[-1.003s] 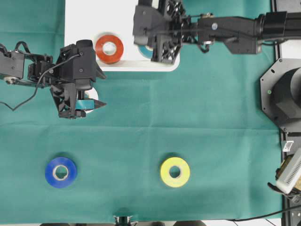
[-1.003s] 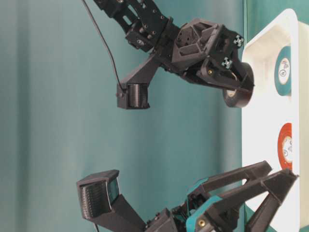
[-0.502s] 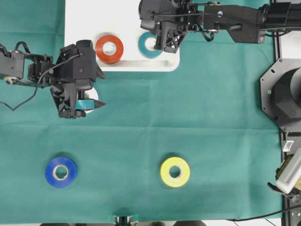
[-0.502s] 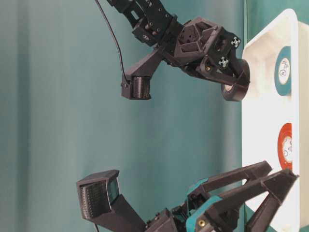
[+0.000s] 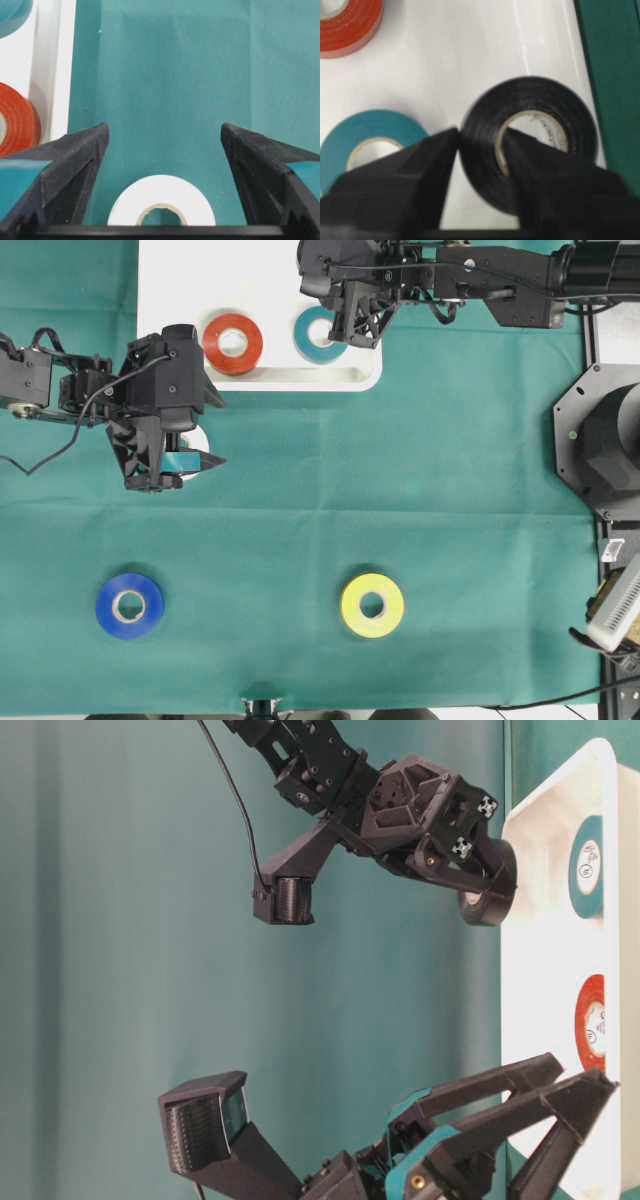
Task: Put the tape alternately from left to right into the white case.
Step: 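Carry the black roll up into the white tray's top-right area, then open the right gripper and lift it away from the tray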
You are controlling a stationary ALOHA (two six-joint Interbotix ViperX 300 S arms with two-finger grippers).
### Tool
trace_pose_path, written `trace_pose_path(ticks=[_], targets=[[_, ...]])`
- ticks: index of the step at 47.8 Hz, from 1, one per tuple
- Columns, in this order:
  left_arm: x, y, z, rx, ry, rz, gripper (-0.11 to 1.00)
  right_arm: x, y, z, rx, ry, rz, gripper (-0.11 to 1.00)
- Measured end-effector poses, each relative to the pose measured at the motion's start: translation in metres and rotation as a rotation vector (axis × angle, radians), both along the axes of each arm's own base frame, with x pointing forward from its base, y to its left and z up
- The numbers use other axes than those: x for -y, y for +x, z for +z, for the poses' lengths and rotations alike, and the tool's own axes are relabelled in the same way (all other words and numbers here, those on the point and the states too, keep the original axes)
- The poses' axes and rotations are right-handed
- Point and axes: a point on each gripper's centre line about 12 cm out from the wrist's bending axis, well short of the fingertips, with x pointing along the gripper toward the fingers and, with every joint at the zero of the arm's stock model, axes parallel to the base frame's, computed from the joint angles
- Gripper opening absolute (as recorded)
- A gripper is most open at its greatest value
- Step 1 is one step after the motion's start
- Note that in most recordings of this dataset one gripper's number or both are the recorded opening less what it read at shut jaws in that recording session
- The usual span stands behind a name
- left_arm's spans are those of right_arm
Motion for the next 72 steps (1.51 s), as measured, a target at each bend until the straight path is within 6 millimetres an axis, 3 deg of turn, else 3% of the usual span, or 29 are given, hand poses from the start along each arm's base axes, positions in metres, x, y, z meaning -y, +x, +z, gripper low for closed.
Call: trace_pose_path(ticks=[11,13,34,58,72], targets=[[0.0,0.0,0.0,-0.002,0.0,0.0,0.94,0.0,0.0,0.001,0.001,0.001,-0.003,0.8],[0.0,0.0,0.0,0.0,0.001,-0.001,0.94,0.0,0.0,0.0,-0.001,0.001,-0.002,0.84],[0.0,0.0,0.0,0.0,0.001,-0.001,0.94,-0.006,-0.003,-0.005,-0.014,0.007,0.01,0.81],[0.001,0.0,0.0,0.0,0.0,-0.002,0.94,-0.085,-0.003,0.014,0.05,0.0,0.223,0.81],[0.0,0.0,0.0,-0.002,0.001,-0.001,0.94,-0.123,-0.007,0.014,0.054,0.008,0.323,0.81]])
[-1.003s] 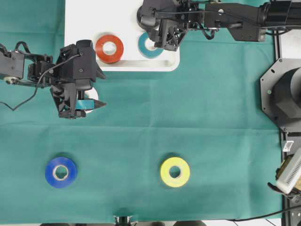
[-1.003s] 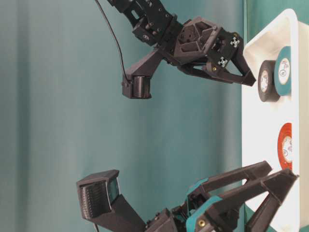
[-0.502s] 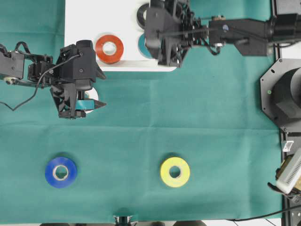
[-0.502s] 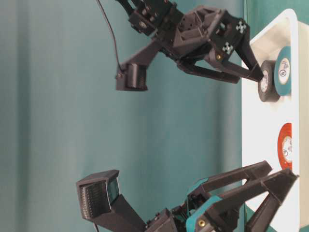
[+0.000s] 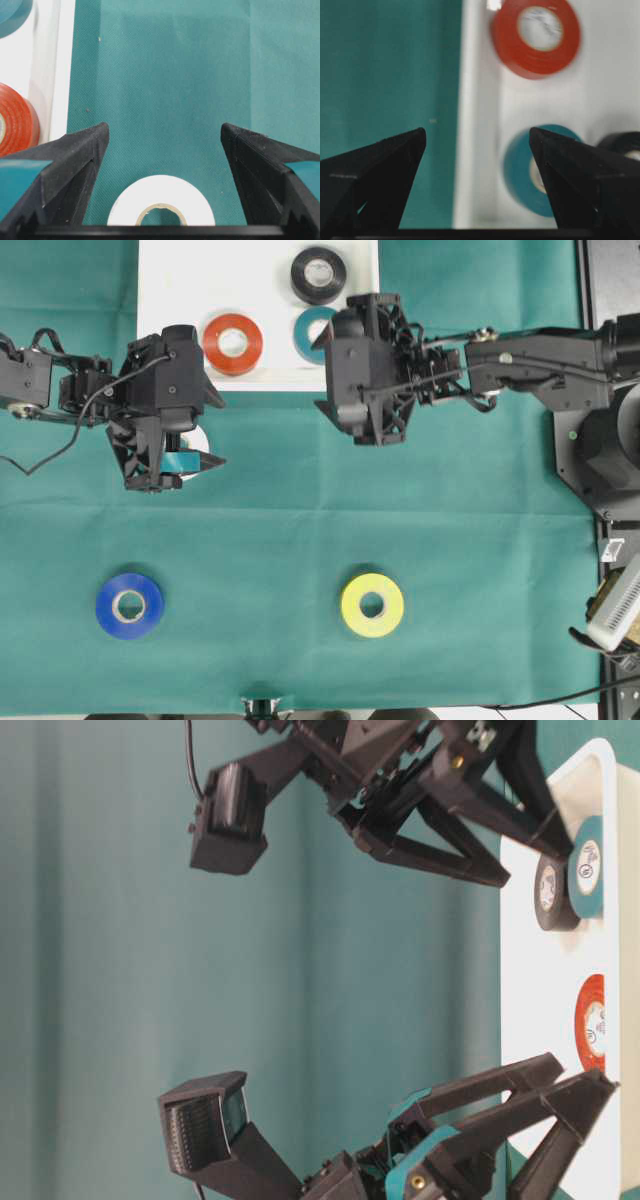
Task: Put the tape alternately from left to right into the white case.
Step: 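Open the right gripper and lift it away from the tray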
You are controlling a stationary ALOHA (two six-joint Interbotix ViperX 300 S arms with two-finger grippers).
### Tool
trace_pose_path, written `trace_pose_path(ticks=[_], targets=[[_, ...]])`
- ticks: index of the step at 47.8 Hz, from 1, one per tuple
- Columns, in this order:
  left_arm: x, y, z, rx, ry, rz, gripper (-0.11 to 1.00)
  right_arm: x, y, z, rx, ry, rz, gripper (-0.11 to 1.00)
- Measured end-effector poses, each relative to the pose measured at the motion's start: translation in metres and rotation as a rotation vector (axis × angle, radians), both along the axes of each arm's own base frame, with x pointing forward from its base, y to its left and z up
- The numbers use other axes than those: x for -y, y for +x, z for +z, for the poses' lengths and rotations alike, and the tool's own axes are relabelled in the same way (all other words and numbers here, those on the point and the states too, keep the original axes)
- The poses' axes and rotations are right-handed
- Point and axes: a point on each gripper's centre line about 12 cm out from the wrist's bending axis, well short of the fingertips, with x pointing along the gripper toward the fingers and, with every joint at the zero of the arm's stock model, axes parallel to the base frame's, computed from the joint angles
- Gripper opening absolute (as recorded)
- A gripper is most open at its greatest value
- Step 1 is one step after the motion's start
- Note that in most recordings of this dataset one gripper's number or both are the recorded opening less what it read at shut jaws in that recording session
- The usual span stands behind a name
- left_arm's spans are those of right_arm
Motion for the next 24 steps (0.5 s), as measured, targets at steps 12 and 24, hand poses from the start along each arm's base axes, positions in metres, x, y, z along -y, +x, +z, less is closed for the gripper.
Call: trace_pose_path(ticks=[12,24], targets=[[0.001,0.0,0.001,0.002,-0.001,-0.001,0.94,-0.028,-0.001,-0.003,-0.011,0.001,0.079,0.81],[0.001,0.0,0.001,0.003,-0.001,-0.002,0.94,-0.031,-0.001,-0.003,-0.011,0.001,0.085,0.81]])
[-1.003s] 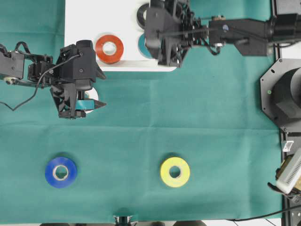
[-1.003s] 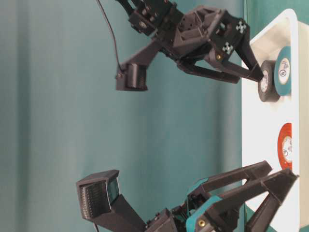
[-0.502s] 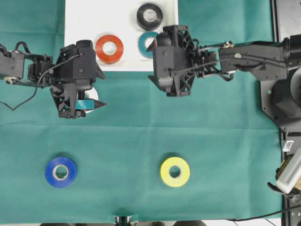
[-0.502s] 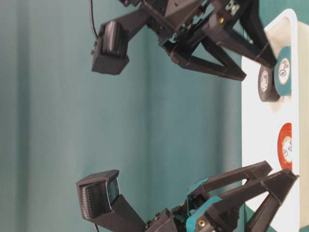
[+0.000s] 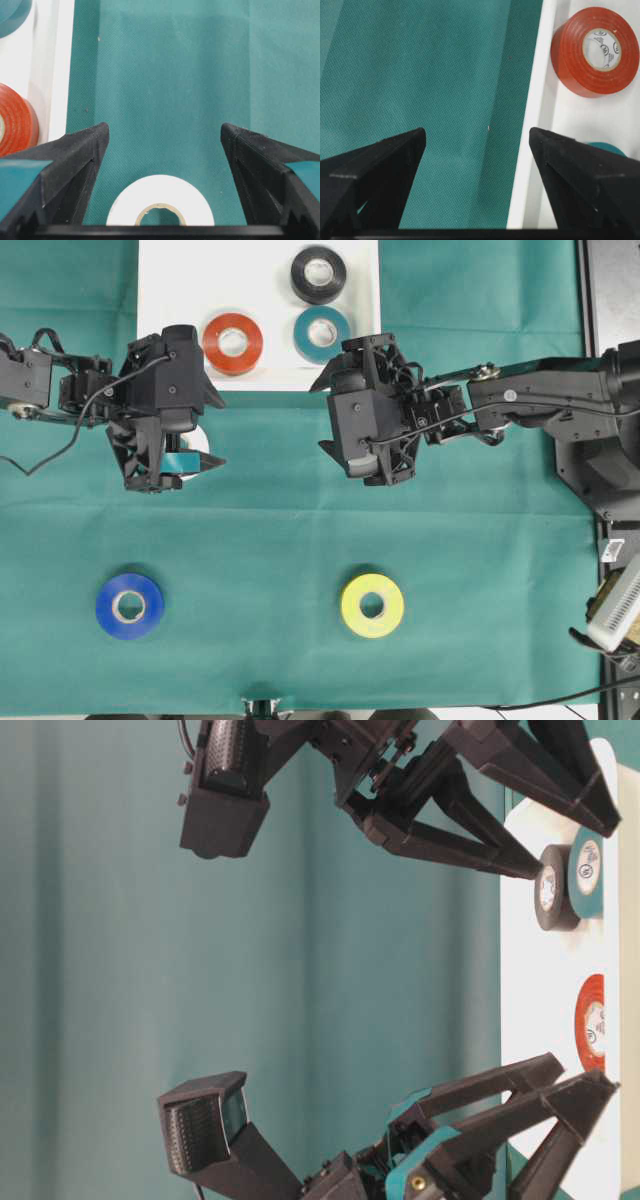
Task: Put the tape alternately from left to right into the white case.
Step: 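Open the right gripper and lift it away from the tray, then lower the left gripper onto the white tape roll and grasp it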
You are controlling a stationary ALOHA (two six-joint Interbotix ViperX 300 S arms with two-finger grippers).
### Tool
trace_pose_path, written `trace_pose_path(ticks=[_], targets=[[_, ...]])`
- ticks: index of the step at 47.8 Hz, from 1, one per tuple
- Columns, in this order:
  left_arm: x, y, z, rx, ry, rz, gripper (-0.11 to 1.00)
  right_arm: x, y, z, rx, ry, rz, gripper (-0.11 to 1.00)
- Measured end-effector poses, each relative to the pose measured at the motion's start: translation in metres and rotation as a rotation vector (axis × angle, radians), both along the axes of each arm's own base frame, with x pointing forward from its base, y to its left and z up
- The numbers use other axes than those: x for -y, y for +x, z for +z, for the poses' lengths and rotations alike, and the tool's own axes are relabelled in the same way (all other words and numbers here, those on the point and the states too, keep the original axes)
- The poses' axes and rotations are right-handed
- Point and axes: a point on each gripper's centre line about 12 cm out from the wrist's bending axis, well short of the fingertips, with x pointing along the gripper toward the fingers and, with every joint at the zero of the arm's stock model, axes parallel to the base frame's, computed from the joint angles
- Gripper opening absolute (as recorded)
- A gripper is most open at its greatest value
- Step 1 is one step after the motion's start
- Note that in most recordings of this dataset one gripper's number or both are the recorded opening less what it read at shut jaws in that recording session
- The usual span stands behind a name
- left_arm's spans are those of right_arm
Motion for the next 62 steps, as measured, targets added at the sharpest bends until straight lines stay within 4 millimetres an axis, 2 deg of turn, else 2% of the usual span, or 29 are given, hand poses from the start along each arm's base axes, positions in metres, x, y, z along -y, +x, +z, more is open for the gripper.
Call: trace_pose_path(ticks=[20,46,62], targets=[[0.009,-0.005,-0.003,-0.049,0.001,-0.026,0.94,-0.001,0.0,0.0,-0.002,0.0,0.002,0.81],[0.025,-0.04,-0.019,-0.186,0.007,-0.079,0.94,0.0,-0.002,-0.002,-0.006,0.0,0.0,0.81],[0.025,-0.04,-0.025,-0.202,0.008,-0.08,0.94,-0.001,-0.001,-0.001,-0.005,0.0,0.002,0.81]])
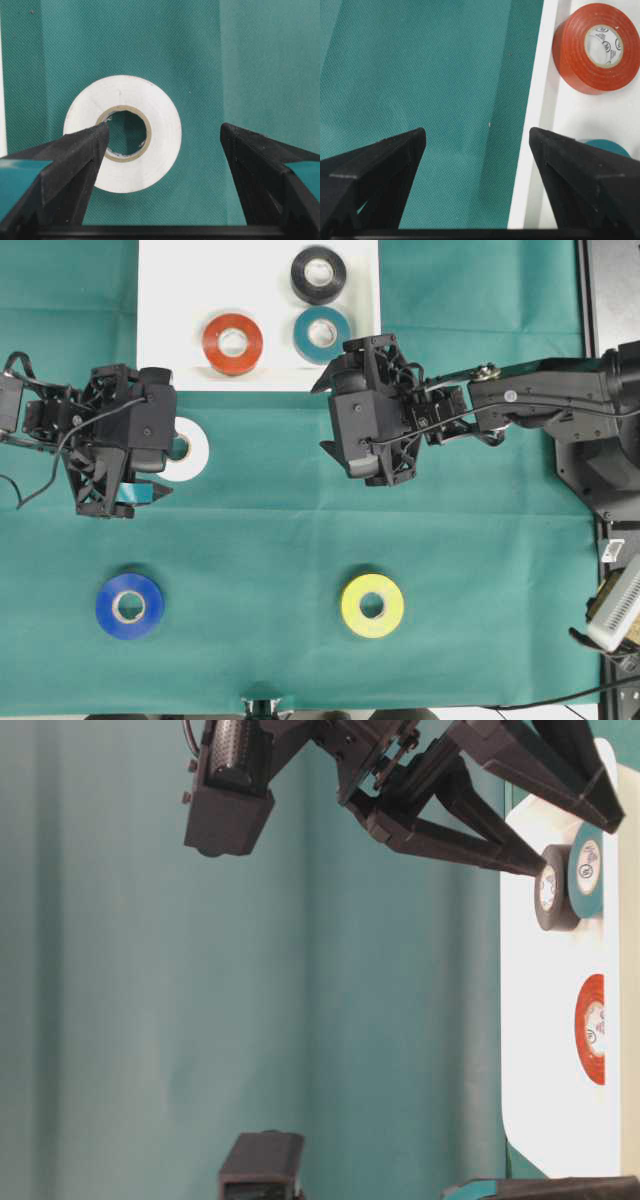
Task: Put the tape alternately from left to right into the white case.
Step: 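Lower the left gripper onto the white tape roll and grasp it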
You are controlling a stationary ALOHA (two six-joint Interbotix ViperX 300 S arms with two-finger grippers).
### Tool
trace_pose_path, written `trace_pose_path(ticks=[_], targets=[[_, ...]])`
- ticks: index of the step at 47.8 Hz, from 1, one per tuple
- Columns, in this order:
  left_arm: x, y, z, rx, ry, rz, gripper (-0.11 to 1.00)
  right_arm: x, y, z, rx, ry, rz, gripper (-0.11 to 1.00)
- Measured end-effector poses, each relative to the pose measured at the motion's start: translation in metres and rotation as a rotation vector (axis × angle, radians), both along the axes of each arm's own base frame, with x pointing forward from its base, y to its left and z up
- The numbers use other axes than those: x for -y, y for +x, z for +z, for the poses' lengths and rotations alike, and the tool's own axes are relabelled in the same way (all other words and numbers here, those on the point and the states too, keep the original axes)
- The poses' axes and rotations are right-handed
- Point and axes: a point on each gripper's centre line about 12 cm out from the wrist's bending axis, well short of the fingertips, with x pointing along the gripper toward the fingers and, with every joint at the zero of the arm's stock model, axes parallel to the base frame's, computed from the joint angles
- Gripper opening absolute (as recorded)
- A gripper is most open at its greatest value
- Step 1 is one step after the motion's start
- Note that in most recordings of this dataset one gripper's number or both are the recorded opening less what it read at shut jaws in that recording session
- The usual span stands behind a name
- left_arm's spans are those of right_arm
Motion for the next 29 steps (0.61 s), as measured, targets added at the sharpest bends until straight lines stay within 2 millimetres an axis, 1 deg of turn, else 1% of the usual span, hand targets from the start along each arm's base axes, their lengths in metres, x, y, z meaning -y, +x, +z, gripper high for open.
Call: trace_pose_path(ticks=[8,17,29], targets=[[0.0,0.001,-0.012,-0.035,0.003,0.001,0.94,0.0,0.0,0.0,0.0,0.0,0.0,0.81],[0.002,0.003,-0.031,-0.087,0.006,-0.002,0.94,0.0,0.0,0.0,-0.002,0.0,0.0,0.81],[0.01,0.006,-0.04,-0.1,0.007,-0.021,0.94,0.0,0.0,0.0,-0.002,0.0,0.0,0.81]])
